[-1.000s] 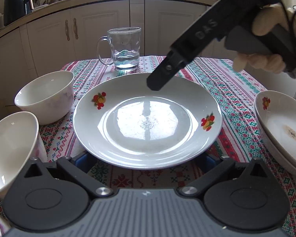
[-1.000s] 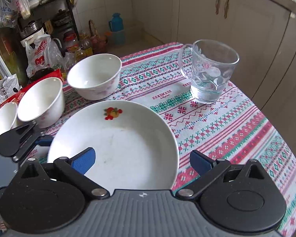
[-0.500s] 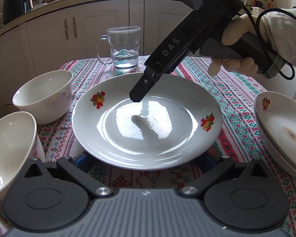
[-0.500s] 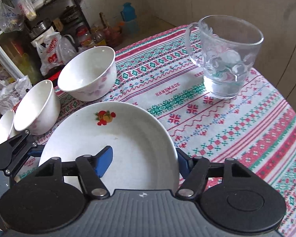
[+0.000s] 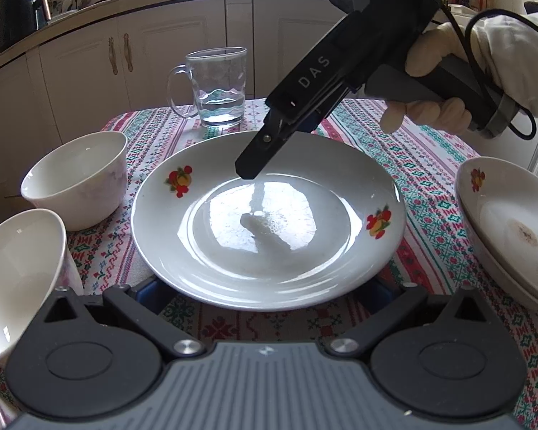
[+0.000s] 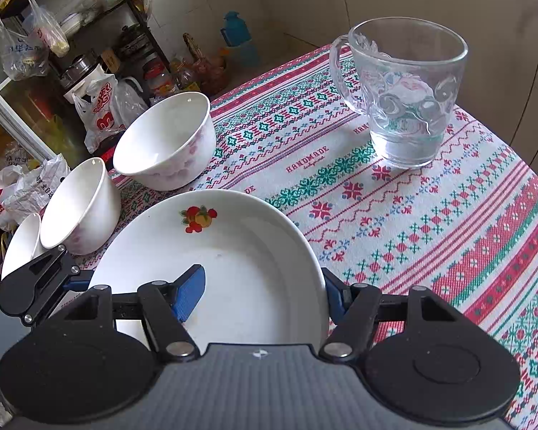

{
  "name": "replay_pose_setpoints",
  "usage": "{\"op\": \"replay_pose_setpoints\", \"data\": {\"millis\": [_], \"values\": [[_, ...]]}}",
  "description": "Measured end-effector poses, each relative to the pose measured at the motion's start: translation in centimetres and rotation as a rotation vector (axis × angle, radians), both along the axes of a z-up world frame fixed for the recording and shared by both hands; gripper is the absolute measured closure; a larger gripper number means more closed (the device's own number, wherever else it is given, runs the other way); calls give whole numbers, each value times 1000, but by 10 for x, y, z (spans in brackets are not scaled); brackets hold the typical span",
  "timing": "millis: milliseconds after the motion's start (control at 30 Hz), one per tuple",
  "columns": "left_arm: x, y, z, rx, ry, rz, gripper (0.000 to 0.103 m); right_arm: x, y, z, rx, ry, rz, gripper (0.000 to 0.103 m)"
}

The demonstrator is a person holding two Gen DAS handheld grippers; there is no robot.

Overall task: Organize plates and bowls
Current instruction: 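Lift the flat plate with the right gripper and carry it toward the plate stack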

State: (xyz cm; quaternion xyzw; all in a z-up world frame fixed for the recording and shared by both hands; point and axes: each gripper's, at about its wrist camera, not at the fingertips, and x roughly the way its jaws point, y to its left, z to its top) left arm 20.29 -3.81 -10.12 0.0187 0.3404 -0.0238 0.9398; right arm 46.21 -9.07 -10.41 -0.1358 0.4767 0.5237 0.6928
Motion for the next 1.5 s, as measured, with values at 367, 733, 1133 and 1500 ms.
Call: {"op": "replay_pose_setpoints", "data": {"millis": [367,733,1133,1500], "values": [[-14,-4,13,16,9,-67,1,-19,-19,12,18,3,-33,30],[-35,-13,35,35,-3,-150,1,-50,-48,33,49,-26,-96,30],[-52,-40,52,46,-30,-269,1,-91,-98,57,76,-76,-197,30],[-57,-72,56,47,-33,-381,1,-125,-154,63,82,-110,-310,30]]}}
